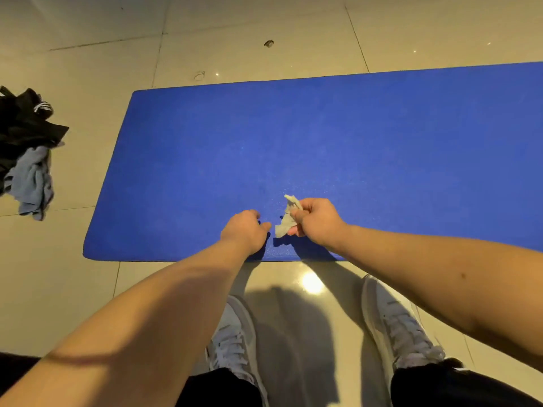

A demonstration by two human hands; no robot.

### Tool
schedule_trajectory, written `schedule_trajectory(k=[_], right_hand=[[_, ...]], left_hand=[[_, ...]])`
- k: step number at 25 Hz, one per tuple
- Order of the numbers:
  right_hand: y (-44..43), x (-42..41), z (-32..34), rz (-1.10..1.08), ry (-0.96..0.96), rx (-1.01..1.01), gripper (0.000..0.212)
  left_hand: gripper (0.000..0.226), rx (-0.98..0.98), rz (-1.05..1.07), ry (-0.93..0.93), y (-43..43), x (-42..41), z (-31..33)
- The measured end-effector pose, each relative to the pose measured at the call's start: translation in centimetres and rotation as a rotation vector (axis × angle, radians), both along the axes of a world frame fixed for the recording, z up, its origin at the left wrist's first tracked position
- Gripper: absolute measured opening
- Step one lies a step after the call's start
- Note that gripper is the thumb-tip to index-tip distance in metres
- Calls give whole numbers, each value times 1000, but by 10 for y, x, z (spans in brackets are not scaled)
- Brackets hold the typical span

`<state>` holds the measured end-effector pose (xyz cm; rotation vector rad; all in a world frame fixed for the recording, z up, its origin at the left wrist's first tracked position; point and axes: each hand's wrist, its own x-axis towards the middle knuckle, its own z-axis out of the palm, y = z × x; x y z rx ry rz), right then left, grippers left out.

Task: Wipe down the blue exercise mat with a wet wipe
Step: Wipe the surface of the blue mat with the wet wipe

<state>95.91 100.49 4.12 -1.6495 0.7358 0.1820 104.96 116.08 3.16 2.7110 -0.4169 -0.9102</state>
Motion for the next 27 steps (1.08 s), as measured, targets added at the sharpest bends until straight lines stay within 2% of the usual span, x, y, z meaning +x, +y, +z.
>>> schedule_trajectory(k=[2, 4, 7, 9, 12, 14, 19, 23, 27], right_hand=[[2, 3, 17, -39, -6, 67, 17], [4, 6, 35, -32, 1, 26, 12], [4, 8, 57, -36, -13, -36, 17], [3, 9, 76, -42, -14, -104, 17], [5, 10, 105, -144, 38, -116, 8], [5, 8, 119, -158, 75, -174, 24], [21, 2, 156, -23, 87, -402, 13], [32, 8, 154, 15, 110, -392, 12], [56, 30, 155, 258, 149, -425, 3]], left_hand=[[38, -293, 218, 199, -7, -2, 14], [38, -494, 403, 379, -15, -6, 37], [26, -635, 397, 427, -16, -9, 63], [33, -636, 320, 386, -11, -7, 77], [18, -650, 300, 287, 1, -3, 96], [7, -651, 273, 238, 8, -2, 111], [13, -618, 154, 157, 32, -9, 149], [15, -582, 82, 99, 45, -5, 166], [10, -524, 69, -7, 60, -2, 167]])
